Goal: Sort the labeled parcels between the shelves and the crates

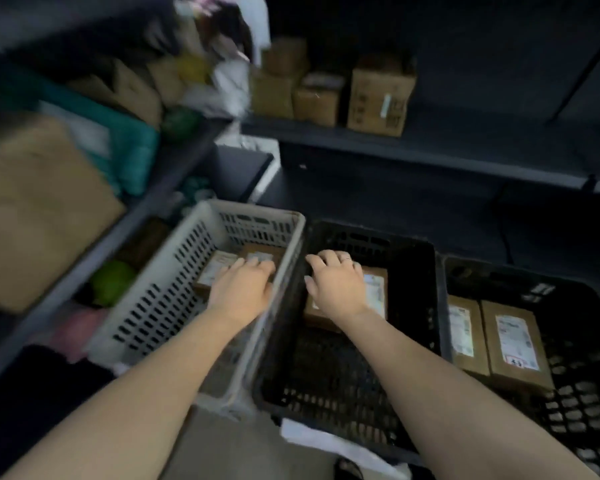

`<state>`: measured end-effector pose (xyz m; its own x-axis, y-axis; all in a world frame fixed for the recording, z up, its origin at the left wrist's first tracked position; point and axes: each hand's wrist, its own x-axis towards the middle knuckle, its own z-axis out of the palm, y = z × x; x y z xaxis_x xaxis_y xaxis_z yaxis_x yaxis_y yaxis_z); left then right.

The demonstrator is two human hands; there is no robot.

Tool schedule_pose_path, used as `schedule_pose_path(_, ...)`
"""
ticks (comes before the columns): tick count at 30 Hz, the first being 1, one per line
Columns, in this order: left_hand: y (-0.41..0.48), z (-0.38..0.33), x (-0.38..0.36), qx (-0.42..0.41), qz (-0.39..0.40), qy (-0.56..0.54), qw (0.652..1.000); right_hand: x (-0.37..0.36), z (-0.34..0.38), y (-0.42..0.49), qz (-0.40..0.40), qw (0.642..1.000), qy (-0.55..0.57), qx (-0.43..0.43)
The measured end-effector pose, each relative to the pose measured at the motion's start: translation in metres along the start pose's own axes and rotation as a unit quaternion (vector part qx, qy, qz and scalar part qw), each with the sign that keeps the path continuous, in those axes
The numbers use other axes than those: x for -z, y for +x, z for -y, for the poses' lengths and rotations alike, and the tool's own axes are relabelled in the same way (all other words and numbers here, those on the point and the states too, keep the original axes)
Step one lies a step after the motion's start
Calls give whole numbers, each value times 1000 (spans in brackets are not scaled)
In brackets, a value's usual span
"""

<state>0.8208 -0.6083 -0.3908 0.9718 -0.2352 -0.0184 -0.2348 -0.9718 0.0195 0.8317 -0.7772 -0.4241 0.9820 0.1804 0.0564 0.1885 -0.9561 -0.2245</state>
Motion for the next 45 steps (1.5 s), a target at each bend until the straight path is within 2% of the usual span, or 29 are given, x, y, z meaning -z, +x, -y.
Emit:
schedule_pose_path(4, -75, 71, 104, 51, -84, 31, 995, 82, 111, -2, -85, 989, 20, 116)
schedule_pose_path(7, -128, 121, 170, 112, -138, 48, 983, 135, 195, 1, -142, 965, 34, 218)
schedule_pose_path(11, -197, 176, 247, 181, -215, 115, 953, 189, 301, 3, -188, 920, 72, 337)
schedule_pose_path(16, -286, 217, 325, 293, -282, 182, 895, 243, 416, -14, -248, 835, 129, 474)
schedule_pose_path(21, -385, 242, 358, 407, -287, 203, 843, 267, 509, -50, -246, 769, 153, 570)
schedule_pose_path(26, -472, 253, 361, 494, -264, 211, 801, 260, 587, -102, -165, 720, 175, 652)
schedule_pose_path(30, -527, 266, 362, 545, -240, 210, 776, 246, 639, -138, -143, 684, 175, 694)
schedule_pose_path(33, -562, 287, 357, 569, -221, 201, 766, 238, 679, -156, -116, 684, 151, 705)
schedule_pose_path(36, -592, 318, 352, 570, -215, 201, 767, 233, 718, -172, -117, 706, 122, 687)
schedule_pose_path(42, -593, 386, 353, 486, -176, 192, 835, 223, 767, -163, -97, 815, 50, 569)
schedule_pose_path(45, -571, 415, 351, 459, -155, 156, 861, 212, 767, -148, -96, 833, 16, 544)
